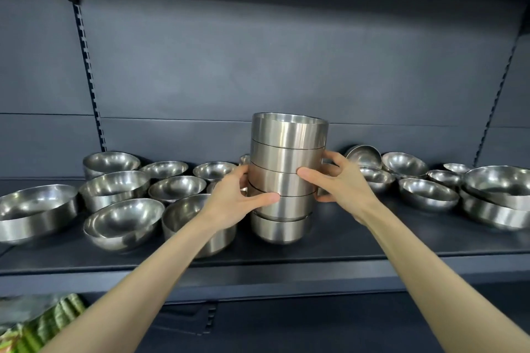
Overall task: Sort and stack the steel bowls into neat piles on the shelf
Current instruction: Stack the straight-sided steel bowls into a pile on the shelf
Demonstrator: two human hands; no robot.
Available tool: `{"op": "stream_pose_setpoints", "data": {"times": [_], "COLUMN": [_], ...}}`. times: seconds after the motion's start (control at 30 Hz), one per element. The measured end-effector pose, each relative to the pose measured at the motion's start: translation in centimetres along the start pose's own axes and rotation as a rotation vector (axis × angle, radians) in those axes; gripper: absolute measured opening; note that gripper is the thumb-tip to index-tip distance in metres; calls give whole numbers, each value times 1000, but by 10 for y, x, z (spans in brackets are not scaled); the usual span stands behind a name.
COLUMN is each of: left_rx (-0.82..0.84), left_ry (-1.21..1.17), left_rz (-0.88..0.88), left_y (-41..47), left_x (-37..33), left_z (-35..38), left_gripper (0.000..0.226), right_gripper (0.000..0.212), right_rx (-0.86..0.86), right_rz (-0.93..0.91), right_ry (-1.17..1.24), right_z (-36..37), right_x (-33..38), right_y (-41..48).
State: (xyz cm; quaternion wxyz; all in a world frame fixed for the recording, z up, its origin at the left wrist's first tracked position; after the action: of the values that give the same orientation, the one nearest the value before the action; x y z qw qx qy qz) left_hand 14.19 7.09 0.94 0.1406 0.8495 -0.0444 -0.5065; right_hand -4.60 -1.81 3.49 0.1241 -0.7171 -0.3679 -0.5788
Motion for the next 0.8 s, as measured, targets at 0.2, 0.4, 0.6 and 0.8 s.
{"op": "stream_pose_setpoints", "data": {"times": [0.2,0.4,0.6,0.8], "left_rx": [39,35,90,111], "left_ry": [13,-16,-80,-134], "left_rz": [-6,18,64,88], "left_y": [0,-1,11,38], "left_x": [1,-3,-13,-19], "left_z": [3,11,43,87], "left_gripper": [69,61,52,42], "right_gripper": [80,95,95,95], "right_rx": [0,-8,-45,-90], "right_rz": [16,22,27,31], "right_ry": [21,-1,-6,-49], "right_z": [-1,-6,-36,-84], "right_x": [-8,-4,-9,-18], "right_y": [-1,-12,-31,-43]}}
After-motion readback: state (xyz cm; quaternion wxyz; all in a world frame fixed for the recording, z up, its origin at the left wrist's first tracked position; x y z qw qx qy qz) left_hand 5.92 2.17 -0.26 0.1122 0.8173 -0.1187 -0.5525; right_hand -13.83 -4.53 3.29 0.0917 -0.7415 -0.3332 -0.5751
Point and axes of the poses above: each hand's wrist, its own y-axis towards the middle knuckle, its own z-axis out of the palm, x = y × z, the point moved 6 cm from there along y, towards the middle knuckle, and after that the axes turned 15 degrees about x, right-handed, at the moved point
